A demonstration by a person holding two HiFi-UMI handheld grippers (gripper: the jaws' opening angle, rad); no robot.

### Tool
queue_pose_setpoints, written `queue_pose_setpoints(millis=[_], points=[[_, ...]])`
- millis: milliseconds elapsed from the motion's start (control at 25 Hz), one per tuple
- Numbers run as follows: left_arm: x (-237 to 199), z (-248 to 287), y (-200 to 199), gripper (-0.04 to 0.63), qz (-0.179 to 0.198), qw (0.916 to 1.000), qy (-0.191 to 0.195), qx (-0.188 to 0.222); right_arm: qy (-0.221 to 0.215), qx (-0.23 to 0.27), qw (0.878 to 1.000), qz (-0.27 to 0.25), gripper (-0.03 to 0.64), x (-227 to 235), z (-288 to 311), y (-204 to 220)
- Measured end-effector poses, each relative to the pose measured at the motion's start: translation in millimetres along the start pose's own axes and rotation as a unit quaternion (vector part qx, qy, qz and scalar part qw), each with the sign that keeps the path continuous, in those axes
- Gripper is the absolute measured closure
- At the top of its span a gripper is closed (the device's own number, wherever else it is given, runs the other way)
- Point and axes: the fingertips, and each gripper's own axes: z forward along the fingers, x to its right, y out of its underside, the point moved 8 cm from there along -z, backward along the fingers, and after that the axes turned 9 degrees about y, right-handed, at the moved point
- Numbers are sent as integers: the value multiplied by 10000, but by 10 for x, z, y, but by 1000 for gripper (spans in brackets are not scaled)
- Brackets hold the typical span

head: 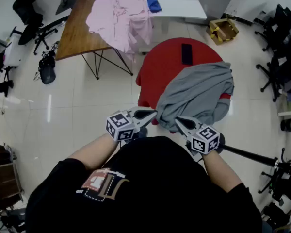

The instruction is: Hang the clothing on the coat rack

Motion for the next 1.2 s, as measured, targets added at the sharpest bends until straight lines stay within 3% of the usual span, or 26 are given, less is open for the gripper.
queue_pose_setpoints(millis=[80,280,520,760,840,920,1200], points=[[-65,4,41,603,36,10000,38,-82,-24,-408,9992,25,579,60,261,116],[-183,-51,117,603,82,9995,97,-295,-5,-1417,9899,-82,457,103,852,441],[-269,-298,181,603,-55,9994,31,-344,578,-2262,9722,-194,420,120,1352,725],[-360,-487,263,603,-225,9993,-147,-277,887,-2460,9650,-193,432,160,1635,810],[-354,-504,276,603,-253,9992,-147,-258,1019,-2539,9615,-264,526,190,1673,852],[-336,-511,280,603,-250,9993,-128,-248,1031,-2522,9616,-335,555,209,1655,863],[-288,-472,296,603,-313,9993,-107,-186,1141,-2259,9674,61,543,227,1441,819]])
